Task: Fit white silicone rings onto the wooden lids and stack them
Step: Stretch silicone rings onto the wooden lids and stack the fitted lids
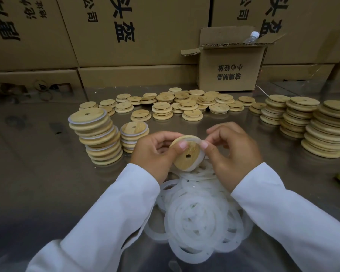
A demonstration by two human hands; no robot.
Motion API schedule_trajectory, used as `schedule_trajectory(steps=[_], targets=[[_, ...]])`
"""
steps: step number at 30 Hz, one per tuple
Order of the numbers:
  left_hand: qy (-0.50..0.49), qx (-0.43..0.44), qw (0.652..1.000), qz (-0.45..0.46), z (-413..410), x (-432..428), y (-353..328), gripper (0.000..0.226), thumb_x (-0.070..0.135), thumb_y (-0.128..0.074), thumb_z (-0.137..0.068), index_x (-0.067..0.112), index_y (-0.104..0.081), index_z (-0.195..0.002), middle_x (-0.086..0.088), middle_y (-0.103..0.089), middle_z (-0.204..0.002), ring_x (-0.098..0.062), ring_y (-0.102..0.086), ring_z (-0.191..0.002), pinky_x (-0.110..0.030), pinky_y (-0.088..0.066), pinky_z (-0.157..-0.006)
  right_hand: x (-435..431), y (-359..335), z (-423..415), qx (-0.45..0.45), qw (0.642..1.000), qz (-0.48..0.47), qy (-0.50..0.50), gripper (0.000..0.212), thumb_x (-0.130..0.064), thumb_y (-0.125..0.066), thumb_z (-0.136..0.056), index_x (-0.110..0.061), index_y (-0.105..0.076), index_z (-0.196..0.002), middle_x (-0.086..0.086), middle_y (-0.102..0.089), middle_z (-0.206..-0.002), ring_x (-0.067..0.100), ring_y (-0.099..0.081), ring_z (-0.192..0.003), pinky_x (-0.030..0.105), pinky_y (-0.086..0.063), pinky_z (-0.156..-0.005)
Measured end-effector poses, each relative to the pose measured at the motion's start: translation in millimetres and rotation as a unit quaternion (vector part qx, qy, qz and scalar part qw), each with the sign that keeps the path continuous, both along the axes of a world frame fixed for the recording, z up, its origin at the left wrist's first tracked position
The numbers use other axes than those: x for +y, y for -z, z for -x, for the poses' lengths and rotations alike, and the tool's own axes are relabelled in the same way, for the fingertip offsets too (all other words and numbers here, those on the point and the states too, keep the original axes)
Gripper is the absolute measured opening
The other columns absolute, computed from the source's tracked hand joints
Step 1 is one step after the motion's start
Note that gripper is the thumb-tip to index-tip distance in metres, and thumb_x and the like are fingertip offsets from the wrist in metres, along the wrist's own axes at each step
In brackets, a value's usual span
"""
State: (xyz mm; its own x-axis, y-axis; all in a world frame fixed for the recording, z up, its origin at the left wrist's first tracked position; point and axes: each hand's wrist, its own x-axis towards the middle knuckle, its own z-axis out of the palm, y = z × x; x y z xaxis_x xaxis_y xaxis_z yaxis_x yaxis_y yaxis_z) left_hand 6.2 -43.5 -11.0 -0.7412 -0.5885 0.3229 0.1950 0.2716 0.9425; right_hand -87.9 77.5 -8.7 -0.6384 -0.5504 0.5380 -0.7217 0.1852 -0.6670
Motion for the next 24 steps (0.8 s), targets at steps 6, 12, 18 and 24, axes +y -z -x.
schedule_trajectory(steps=[6,12,18,24], targets=[[0.003,0.008,1.000,0.023,-1.1,-7.5,-1.4,0.017,0.010,-0.067,-0.079,0.027,-0.069,-0.081,0.008,-0.072,-0.078,-0.010,-0.067,-0.080,-0.019,-0.053,-0.072,2.2,-6.9,4.4,-0.022,1.000,-0.009,0.001,0.019,-0.018,-0.064,-0.082,-0.025,-0.056,-0.067,-0.019,-0.048,-0.090,-0.014,-0.048,-0.080,-0.004,-0.032,-0.067],[0.003,0.012,0.999,-0.035,0.1,-5.7,0.1,0.013,0.013,-0.066,-0.078,0.025,-0.071,-0.083,0.000,-0.074,-0.082,-0.017,-0.068,-0.082,-0.031,-0.055,-0.074,4.3,-12.8,5.5,-0.035,0.999,0.007,-0.009,0.018,-0.020,-0.067,-0.081,-0.026,-0.058,-0.066,-0.013,-0.056,-0.088,-0.002,-0.054,-0.079,0.006,-0.040,-0.069],[-0.009,0.004,0.996,-0.090,2.4,1.8,4.5,0.009,0.015,-0.068,-0.077,0.021,-0.072,-0.081,-0.011,-0.073,-0.086,-0.036,-0.066,-0.089,-0.056,-0.052,-0.084,3.5,-4.9,-0.4,-0.092,0.995,0.040,-0.020,0.011,-0.035,-0.069,-0.072,-0.028,-0.061,-0.076,-0.012,-0.064,-0.079,0.003,-0.060,-0.075,0.020,-0.050,-0.070],[-0.007,0.010,0.989,-0.149,4.2,-1.3,5.1,0.019,0.024,-0.070,-0.067,0.016,-0.070,-0.085,-0.012,-0.073,-0.087,-0.032,-0.068,-0.084,-0.048,-0.055,-0.080,2.4,-3.0,-1.9,-0.075,0.996,0.037,-0.014,0.016,-0.037,-0.068,-0.068,-0.029,-0.059,-0.079,-0.014,-0.063,-0.080,0.000,-0.059,-0.075,0.013,-0.048,-0.067]])
